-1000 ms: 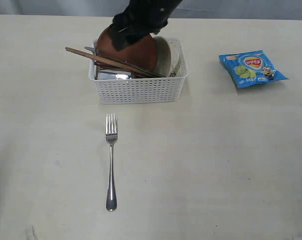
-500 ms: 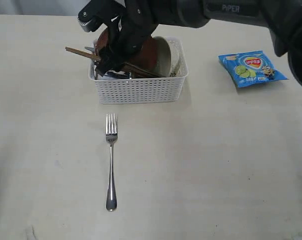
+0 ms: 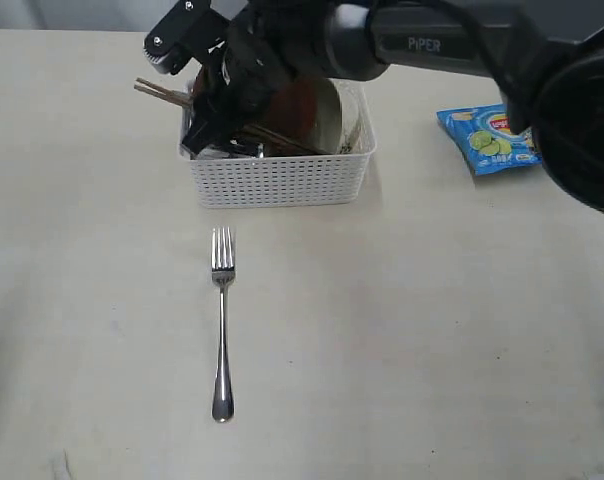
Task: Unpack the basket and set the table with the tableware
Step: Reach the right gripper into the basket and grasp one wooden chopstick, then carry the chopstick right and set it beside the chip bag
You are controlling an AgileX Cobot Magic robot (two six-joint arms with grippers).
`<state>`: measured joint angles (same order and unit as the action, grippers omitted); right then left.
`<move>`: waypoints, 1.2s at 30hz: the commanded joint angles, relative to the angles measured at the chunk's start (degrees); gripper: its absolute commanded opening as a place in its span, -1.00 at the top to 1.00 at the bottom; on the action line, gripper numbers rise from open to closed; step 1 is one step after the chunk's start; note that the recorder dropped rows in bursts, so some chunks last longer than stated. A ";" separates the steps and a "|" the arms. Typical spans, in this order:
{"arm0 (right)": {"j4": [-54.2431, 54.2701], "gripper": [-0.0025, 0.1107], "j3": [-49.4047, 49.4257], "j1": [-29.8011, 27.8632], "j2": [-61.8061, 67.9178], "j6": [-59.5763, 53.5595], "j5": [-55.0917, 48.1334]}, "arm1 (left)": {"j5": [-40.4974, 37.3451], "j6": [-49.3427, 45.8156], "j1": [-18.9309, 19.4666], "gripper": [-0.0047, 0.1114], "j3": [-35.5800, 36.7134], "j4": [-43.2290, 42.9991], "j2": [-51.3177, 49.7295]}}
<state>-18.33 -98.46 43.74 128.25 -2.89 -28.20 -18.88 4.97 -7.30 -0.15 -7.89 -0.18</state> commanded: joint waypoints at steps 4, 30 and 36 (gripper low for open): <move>-0.60 0.96 0.58 1.02 1.20 -3.59 -4.85 | 0.60 -0.09 -0.24 0.92 0.15 -0.02 0.18; -11.74 0.96 0.58 2.95 -14.79 3.71 -15.13 | 0.60 -0.09 -0.24 0.92 0.15 -0.02 0.18; -11.49 0.96 0.58 -1.06 -20.42 4.64 -26.02 | 0.60 -0.09 -0.24 0.92 0.15 -0.02 0.18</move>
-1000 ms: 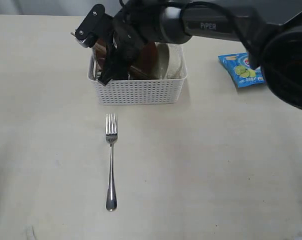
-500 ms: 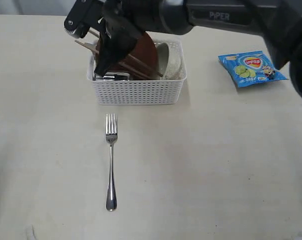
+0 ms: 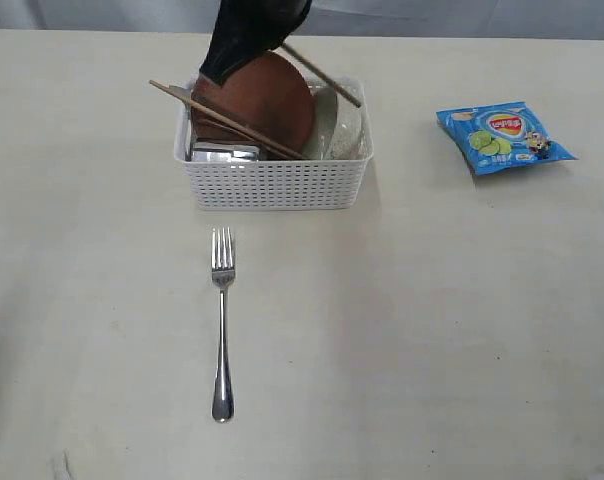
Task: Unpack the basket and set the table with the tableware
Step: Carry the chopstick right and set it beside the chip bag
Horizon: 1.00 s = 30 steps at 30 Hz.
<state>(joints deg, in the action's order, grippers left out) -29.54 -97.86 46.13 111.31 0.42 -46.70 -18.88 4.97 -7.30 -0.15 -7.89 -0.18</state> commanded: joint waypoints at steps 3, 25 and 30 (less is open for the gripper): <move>0.57 0.96 -0.02 -8.77 -4.39 1.96 -13.57 | 0.60 -0.09 -0.24 0.92 0.15 -0.02 0.18; 27.69 0.96 37.78 -42.06 -6.74 -4.47 -1.71 | 0.60 -0.09 -0.24 0.92 0.15 -0.02 0.18; 27.69 0.96 37.99 -42.06 -6.22 -4.35 -2.41 | 0.60 -0.09 -0.24 0.92 0.15 -0.02 0.18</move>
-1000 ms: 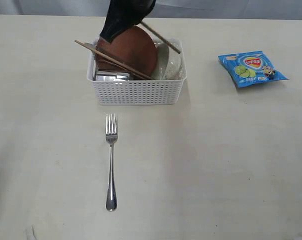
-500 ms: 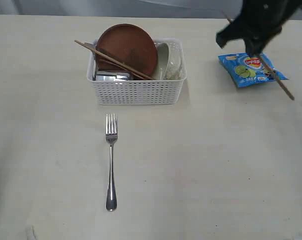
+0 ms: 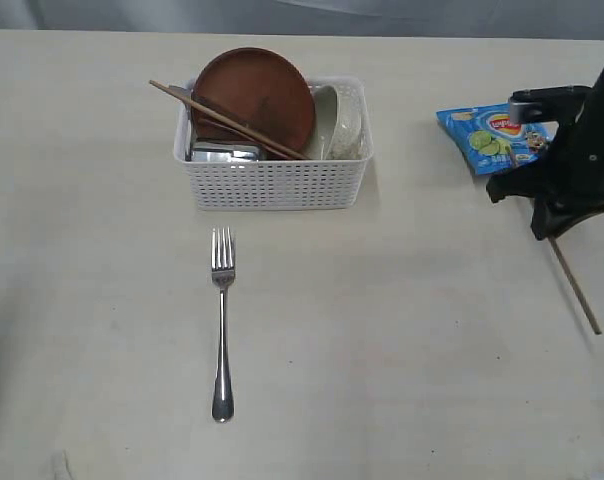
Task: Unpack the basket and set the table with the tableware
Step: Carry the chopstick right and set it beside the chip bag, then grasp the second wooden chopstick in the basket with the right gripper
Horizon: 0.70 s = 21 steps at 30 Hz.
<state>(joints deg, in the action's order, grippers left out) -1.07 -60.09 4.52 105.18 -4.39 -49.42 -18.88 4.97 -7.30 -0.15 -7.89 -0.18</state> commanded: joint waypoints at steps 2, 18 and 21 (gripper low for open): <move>-0.86 0.89 0.22 -0.45 -0.08 0.47 -0.38 | 0.60 -0.09 -0.24 0.92 0.15 -0.02 0.18; 3.20 0.05 -6.49 -0.09 -1.62 -0.69 -3.66 | 0.60 -0.09 -0.24 0.92 0.15 -0.02 0.18; 8.25 0.05 -10.16 2.02 -4.65 -4.85 -4.64 | 0.60 -0.09 -0.24 0.92 0.15 -0.02 0.18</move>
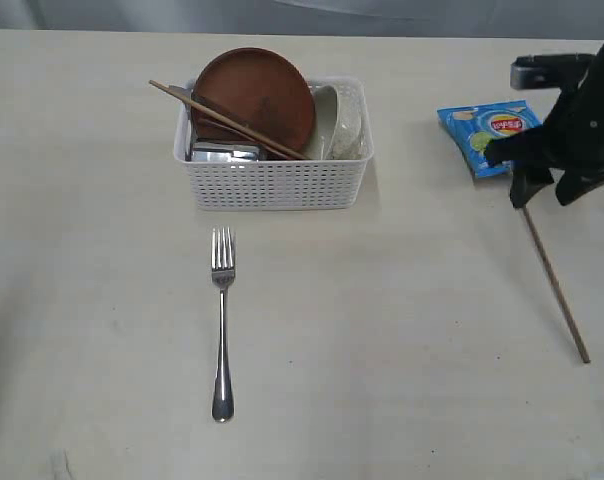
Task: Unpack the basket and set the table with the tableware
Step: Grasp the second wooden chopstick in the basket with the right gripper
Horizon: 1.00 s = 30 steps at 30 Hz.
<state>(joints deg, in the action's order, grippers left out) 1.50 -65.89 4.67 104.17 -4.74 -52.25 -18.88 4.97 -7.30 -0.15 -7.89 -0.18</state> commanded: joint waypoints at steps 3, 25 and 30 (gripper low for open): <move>14.02 0.05 -7.60 6.12 -6.39 -10.55 -0.93 | 0.60 -0.09 -0.24 0.92 0.15 -0.02 0.18; -6.72 0.01 -46.39 37.92 25.62 -1.71 4.34 | 0.60 -0.09 -0.24 0.92 0.15 -0.02 0.18; -9.64 0.01 -48.75 38.28 29.14 -0.37 4.13 | 0.60 -0.09 -0.24 0.92 0.15 -0.02 0.18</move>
<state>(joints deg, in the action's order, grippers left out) -5.56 -113.98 42.96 132.44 -6.17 -47.84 -18.88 4.97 -7.30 -0.15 -7.89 -0.18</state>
